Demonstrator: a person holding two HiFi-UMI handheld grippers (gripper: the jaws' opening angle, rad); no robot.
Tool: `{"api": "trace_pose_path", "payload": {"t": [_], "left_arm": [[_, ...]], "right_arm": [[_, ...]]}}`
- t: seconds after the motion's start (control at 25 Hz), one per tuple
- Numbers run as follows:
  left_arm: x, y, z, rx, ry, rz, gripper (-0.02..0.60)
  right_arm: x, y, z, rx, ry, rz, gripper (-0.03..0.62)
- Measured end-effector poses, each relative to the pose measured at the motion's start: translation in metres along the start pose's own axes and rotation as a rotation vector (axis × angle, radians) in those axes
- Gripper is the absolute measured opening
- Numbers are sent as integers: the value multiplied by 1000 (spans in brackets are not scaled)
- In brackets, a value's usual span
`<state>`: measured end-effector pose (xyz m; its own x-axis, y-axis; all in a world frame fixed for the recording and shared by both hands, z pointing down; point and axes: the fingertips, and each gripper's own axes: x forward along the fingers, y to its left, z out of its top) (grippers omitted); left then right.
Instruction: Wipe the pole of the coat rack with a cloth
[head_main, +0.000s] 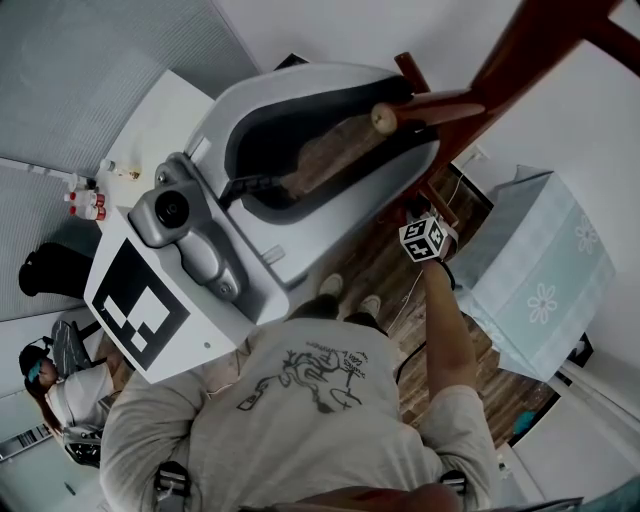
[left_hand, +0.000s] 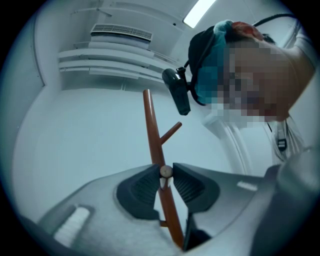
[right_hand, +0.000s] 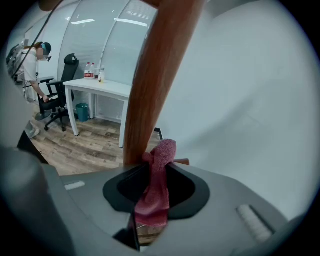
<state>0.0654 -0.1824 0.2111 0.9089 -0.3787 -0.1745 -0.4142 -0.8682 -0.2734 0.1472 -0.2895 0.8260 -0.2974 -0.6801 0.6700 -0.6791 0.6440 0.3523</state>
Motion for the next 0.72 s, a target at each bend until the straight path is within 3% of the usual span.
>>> {"api": "trace_pose_path", "payload": {"t": [0.48, 0.6, 0.72], "left_arm": [[0, -1, 1, 2, -13, -12, 83], [-5, 0, 3, 8, -22, -21, 83], [-10, 0, 5, 0, -25, -24, 83]], "right_arm": [[-10, -63, -2, -1, 46, -84, 106], [-26, -72, 14, 29, -8, -102, 106], [-54, -75, 46, 68, -157, -83, 106]]}}
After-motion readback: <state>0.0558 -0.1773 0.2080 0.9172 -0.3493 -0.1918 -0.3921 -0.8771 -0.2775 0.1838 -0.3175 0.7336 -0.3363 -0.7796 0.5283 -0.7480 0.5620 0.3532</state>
